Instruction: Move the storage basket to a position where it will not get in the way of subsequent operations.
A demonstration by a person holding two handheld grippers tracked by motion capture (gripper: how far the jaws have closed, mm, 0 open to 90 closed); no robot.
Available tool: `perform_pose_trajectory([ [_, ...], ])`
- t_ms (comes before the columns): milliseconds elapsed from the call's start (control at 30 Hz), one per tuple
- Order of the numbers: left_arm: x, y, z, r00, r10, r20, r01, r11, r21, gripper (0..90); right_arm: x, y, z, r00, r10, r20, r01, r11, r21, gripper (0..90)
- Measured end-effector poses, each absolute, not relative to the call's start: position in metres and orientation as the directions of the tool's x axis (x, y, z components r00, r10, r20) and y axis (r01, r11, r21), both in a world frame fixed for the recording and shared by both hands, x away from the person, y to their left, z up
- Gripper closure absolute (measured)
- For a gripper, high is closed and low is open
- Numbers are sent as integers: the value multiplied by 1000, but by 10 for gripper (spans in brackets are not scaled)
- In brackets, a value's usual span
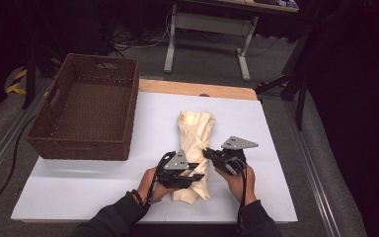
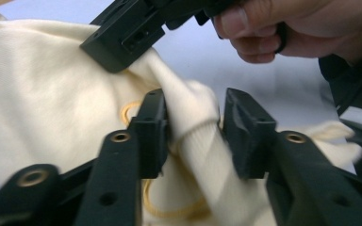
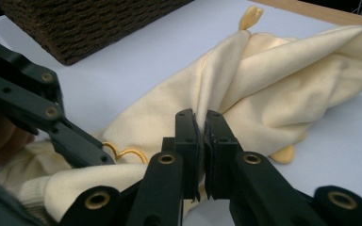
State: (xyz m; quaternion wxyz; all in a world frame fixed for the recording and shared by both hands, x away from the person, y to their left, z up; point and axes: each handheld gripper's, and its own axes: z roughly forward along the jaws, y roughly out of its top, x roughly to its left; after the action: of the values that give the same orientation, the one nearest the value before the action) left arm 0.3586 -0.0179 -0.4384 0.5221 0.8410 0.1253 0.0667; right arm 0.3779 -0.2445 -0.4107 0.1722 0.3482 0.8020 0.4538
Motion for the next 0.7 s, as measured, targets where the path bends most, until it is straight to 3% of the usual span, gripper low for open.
perform_pose_trajectory([
  [67, 357, -11, -434, 960, 281, -12, 136, -429, 893, 465, 376, -250, -409, -686, 727, 30, 399, 341, 851, 860],
  [233, 351, 14, -429, 944, 330, 18, 131, -424, 896, 384, 373, -269, -405, -646, 763, 35, 397, 296, 869, 860],
  [433, 360, 19, -436, 925, 373, -69, 229, -403, 886, 350, 370, -295, -404, -593, 804, 40, 413, 261, 872, 860],
  [700, 365, -1, -453, 917, 390, -88, 287, -488, 825, 334, 366, -316, -405, -542, 840, 39, 427, 235, 873, 860],
])
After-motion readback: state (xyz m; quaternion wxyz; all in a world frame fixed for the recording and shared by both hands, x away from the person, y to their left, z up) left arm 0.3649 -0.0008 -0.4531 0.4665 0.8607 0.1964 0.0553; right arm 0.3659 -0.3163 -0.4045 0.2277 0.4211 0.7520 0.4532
